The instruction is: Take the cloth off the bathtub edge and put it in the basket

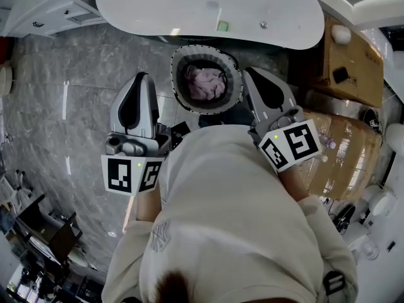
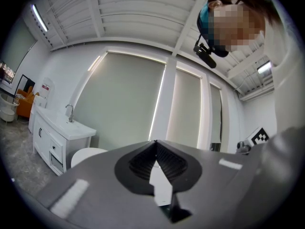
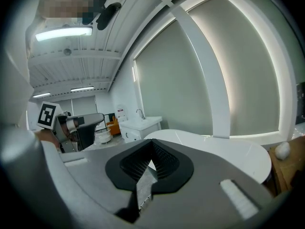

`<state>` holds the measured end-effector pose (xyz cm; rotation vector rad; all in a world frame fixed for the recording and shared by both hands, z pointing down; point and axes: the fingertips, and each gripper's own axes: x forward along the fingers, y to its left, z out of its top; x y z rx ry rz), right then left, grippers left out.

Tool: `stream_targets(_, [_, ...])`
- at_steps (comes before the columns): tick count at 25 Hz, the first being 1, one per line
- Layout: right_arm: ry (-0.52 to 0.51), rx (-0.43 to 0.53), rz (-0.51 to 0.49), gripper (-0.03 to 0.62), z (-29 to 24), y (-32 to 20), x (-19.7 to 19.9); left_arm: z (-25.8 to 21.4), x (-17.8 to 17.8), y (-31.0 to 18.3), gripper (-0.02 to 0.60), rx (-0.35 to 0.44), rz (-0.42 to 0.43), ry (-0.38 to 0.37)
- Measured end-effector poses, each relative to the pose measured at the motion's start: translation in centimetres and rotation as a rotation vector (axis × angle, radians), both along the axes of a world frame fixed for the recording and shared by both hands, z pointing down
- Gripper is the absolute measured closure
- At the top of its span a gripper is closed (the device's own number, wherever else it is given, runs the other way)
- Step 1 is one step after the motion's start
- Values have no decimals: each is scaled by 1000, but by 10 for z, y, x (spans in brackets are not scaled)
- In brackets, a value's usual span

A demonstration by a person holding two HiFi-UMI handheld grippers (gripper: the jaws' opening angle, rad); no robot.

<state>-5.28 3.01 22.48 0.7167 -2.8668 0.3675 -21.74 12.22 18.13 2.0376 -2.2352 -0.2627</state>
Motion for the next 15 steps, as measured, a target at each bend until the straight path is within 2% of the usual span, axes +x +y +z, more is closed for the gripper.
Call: stream_targets(15, [3, -4, 17, 595, 3, -13, 15, 1, 12, -8, 533, -5, 0, -3])
